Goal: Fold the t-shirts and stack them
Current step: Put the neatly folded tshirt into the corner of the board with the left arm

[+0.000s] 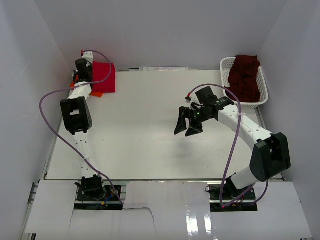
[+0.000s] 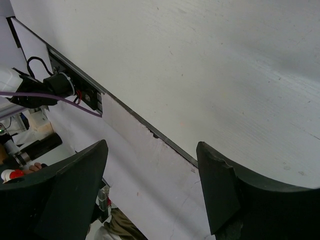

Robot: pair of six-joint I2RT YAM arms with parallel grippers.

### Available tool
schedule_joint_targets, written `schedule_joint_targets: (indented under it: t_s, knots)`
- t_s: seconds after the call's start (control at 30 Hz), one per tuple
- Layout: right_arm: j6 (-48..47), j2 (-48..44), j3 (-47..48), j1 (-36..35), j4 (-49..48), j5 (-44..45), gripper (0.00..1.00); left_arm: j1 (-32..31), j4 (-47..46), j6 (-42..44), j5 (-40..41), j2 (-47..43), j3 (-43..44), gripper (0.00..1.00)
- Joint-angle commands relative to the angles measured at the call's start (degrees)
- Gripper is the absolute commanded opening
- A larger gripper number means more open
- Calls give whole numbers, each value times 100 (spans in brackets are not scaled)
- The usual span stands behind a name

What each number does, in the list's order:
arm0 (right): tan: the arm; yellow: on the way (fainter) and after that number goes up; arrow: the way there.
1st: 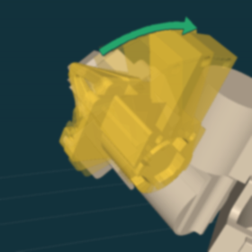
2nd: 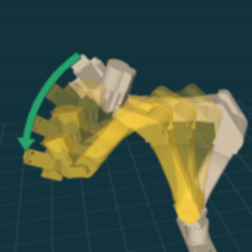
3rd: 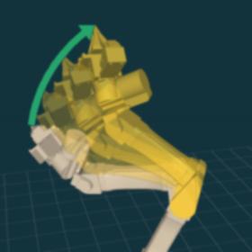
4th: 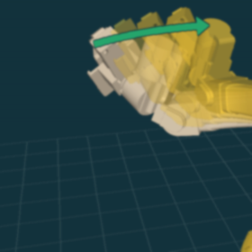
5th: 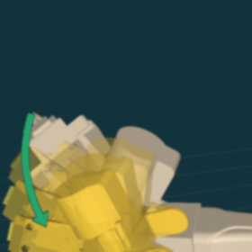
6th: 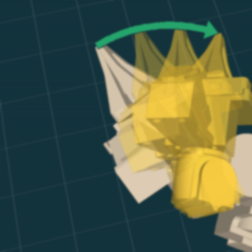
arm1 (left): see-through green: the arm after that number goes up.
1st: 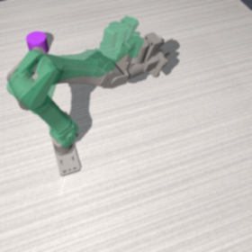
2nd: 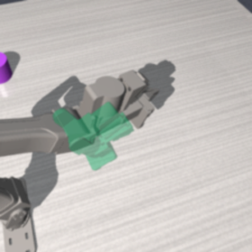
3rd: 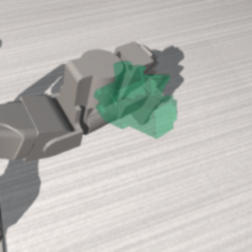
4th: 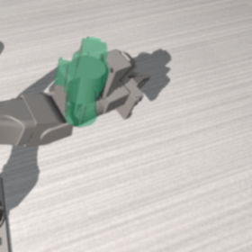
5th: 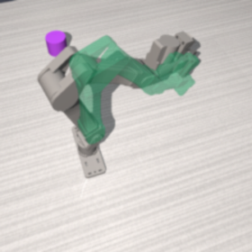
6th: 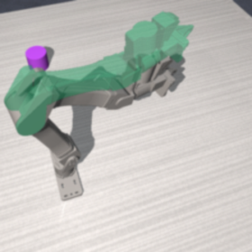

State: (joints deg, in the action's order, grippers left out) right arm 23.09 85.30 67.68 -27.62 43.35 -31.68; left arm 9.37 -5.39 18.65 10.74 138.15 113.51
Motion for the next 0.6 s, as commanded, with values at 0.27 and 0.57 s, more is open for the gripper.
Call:
schedule_joint_targets:
  t_s: [0.27,0.57]
  knots:
    - [134,84,210,-174,-266,-128,78,206,-410,-81,498,-139,548,0]
    - [99,110,184,-192,-248,-119,78,215,-542,33,358,107,760,0]
